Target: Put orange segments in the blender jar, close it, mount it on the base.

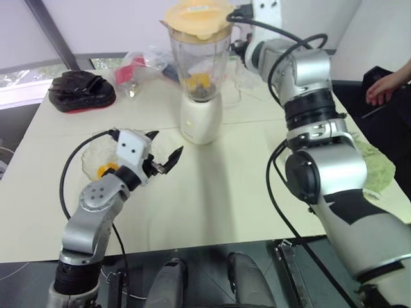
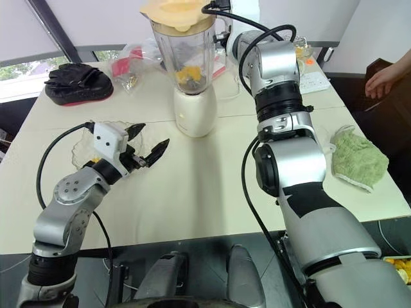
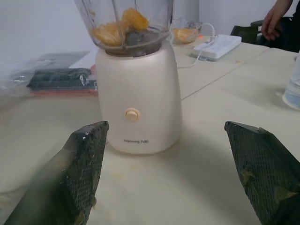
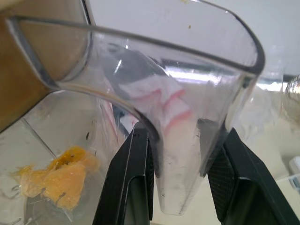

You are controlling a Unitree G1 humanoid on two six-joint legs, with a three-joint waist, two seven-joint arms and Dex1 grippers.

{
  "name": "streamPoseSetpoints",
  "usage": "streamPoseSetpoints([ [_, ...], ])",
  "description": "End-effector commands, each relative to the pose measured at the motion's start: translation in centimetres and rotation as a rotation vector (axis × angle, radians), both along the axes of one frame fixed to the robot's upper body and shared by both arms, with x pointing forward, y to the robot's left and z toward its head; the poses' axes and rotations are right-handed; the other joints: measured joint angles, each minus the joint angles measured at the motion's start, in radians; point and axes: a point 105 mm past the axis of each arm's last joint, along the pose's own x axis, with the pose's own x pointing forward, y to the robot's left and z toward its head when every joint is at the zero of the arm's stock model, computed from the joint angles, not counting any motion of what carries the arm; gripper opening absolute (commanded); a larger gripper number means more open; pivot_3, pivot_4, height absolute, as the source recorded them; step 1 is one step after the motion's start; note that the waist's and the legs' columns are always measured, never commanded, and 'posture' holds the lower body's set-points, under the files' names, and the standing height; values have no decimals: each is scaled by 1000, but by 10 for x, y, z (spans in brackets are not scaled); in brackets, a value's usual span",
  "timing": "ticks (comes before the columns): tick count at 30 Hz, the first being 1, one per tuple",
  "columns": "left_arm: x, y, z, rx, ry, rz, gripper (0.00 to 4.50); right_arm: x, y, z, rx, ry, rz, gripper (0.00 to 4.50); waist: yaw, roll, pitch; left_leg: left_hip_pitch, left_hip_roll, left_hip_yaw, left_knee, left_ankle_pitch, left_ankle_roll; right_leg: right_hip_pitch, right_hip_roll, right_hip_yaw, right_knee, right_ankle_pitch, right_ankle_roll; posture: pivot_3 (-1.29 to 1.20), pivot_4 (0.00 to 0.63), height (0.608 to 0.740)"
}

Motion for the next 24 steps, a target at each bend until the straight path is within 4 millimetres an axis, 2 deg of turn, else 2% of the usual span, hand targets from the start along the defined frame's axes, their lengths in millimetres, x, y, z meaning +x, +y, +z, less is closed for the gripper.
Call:
streamPoseSetpoints([
  [1, -1, -3, 11, -3, -54, -11, 4152, -8, 2, 27, 26, -95, 1, 943, -1, 0, 0, 0, 0, 0, 0, 0, 0, 0, 0, 0, 0, 0, 0, 0, 150, 740],
  [9, 0, -5, 11, 1, -58, -6, 4152, 3, -11, -3, -12, -47, -67, 943, 0, 0, 0, 0, 0, 0, 0, 0, 0, 0, 0, 0, 0, 0, 0, 0, 150, 740],
  [18, -1, -3, 10, 7, -55, -1, 4152, 4, -11, -12, -10, -27, -63, 943, 0, 0, 0, 1, 0, 0, 1, 0, 0, 2, 0, 0, 1, 0, 0, 0, 150, 740],
  [24, -1, -4, 10, 0, -51, -14, 4152, 1, -13, -12, -20, -36, -47, 3841, -1, -1, -1, 1, 0, 0, 1, 0, -1, 1, 0, 0, 1, 0, 0, 0, 150, 740],
])
